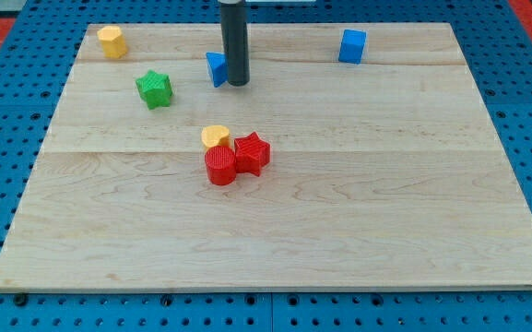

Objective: Push green star towards the heart

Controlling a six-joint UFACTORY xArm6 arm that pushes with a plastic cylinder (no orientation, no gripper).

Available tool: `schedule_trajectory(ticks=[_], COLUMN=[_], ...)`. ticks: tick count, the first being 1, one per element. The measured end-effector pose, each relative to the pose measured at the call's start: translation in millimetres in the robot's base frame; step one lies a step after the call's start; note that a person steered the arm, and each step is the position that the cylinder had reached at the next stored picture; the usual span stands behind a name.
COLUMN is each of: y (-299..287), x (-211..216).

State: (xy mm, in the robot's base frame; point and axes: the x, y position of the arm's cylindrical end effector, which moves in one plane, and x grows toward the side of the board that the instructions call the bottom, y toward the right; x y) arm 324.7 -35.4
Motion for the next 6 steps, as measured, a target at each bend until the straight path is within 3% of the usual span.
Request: schedule_trajectory(ticks=[2, 3, 4, 5, 6], y=[-88.0, -187.2, -197.9, -171.8, -86.9], x=[79.3, 59.2, 6.4, -12.3, 5.4])
